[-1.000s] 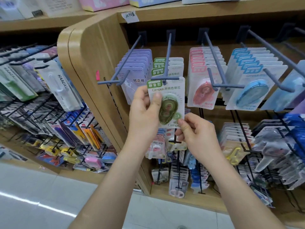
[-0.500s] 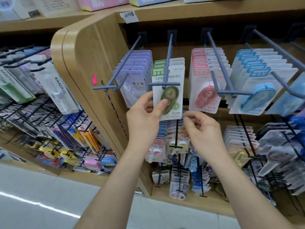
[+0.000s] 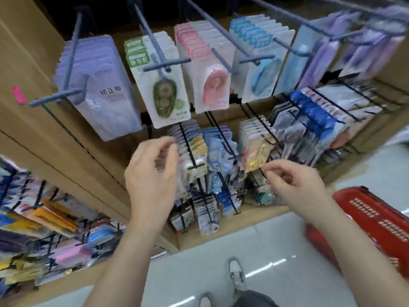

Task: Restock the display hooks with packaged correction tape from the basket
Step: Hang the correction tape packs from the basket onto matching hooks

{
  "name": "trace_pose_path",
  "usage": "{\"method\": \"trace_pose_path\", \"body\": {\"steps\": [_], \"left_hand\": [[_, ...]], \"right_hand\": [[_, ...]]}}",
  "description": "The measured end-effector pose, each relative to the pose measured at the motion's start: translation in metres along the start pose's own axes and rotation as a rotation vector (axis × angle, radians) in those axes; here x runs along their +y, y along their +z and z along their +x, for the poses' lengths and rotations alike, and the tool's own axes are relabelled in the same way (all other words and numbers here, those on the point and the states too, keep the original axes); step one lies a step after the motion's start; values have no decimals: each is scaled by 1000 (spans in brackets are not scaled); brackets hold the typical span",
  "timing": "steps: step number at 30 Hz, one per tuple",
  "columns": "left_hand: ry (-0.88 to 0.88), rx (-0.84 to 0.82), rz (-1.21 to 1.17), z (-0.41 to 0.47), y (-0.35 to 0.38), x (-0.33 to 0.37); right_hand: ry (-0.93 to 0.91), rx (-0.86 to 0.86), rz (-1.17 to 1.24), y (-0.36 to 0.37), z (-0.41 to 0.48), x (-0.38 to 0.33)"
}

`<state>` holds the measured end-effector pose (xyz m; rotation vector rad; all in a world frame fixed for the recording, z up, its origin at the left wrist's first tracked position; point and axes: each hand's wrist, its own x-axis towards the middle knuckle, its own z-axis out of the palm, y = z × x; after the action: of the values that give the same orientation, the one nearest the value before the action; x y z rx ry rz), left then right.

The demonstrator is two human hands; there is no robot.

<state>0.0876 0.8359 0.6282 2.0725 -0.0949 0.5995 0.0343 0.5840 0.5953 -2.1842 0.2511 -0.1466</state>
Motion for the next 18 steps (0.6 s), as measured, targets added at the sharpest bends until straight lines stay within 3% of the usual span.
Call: {"method": "trace_pose_path", "body": {"steps": [4, 10, 13, 18], "left_hand": [[-2, -381, -20, -41, 23, -4], [149, -921, 212, -114, 94, -13], [216, -1088, 243, -154, 130, -10], [295, -1184, 240, -202, 200, 18]], "right_hand": [[155, 76, -72, -23, -52, 45], [446, 231, -228, -64, -145, 128], [644, 294, -214, -81, -194, 176], [869, 434, -72, -114, -268, 239]]}}
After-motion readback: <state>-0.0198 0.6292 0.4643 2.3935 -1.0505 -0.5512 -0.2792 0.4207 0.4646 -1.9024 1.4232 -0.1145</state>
